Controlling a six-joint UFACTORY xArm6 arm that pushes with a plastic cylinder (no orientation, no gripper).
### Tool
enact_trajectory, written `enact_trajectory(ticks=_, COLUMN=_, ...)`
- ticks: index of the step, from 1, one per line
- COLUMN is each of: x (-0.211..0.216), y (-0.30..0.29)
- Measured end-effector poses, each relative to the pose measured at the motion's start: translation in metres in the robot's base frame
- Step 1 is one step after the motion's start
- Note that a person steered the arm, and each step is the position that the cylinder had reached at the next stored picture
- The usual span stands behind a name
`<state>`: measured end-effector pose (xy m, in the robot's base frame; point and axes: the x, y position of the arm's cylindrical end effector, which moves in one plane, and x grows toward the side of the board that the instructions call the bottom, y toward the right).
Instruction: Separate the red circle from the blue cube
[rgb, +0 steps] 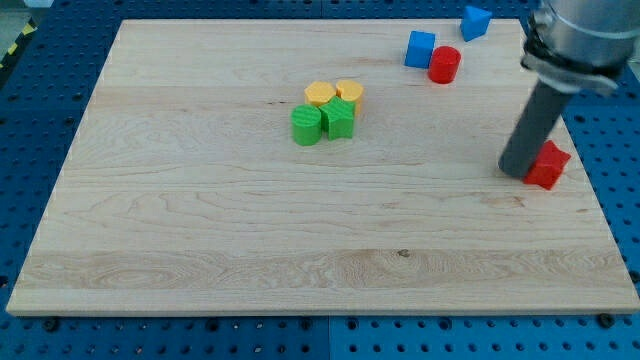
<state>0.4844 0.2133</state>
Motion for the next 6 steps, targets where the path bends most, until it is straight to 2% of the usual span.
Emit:
enact_trajectory(ticks=1, x=-0.04, y=-0.03)
enact_trajectory(ticks=2, x=-0.098, y=-0.095)
enact_trajectory(ticks=3, x=-0.13, y=-0.134)
enact_trajectory(ticks=4, x=-0.173, y=-0.146)
enact_trajectory(ticks=5, x=-0.191, y=-0.147)
enact_trajectory(ticks=6, x=-0.199, y=-0.101)
